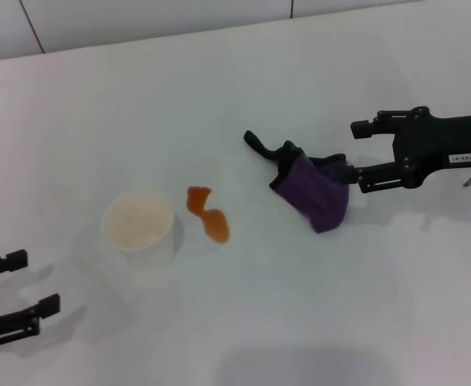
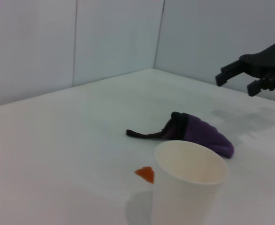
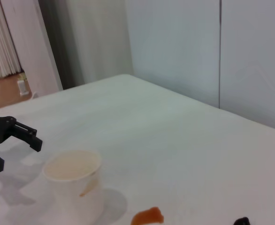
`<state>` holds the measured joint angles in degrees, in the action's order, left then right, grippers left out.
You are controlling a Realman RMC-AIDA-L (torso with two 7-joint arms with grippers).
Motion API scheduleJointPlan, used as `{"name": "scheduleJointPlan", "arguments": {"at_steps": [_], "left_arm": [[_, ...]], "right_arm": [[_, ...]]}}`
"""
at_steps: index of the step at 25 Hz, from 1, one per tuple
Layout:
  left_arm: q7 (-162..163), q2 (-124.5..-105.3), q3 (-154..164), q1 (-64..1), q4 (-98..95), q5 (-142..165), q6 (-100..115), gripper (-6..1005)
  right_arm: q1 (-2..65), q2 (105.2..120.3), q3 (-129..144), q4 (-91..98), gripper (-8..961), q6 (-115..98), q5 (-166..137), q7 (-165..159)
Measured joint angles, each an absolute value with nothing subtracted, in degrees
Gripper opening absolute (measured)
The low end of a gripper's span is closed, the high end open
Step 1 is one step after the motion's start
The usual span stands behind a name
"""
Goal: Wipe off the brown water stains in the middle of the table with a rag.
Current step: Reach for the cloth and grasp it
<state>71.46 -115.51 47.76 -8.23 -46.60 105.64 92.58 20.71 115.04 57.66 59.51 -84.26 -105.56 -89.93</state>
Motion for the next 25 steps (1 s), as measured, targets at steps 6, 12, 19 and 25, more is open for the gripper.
{"name": "scheduleJointPlan", "arguments": {"at_steps": [6, 12, 19, 25], "left_arm": [[76.7, -113.37, 46.8, -11.7, -48.5, 107.4, 95.0, 880], [82.4, -111.63, 46.7, -16.6, -51.4, 108.2, 97.3, 880], [88.9, -109.94, 46.7, -22.0, -55.9, 108.3, 97.9, 880], [89.9, -109.42, 46.7, -26.8, -55.6, 109.7, 97.3, 880]], "right_arm": [[20.8, 115.05, 57.4, 59.9, 838, -85.1, -104.8, -91.0], [21.2, 115.02, 57.5, 60.2, 838, -85.4, -104.8, -93.2], [21.6, 114.81, 57.8, 63.4, 839, -85.3, -105.4, -100.9], [24.5, 114.19, 58.0, 65.2, 839, -84.9, -111.1, -113.5]]}}
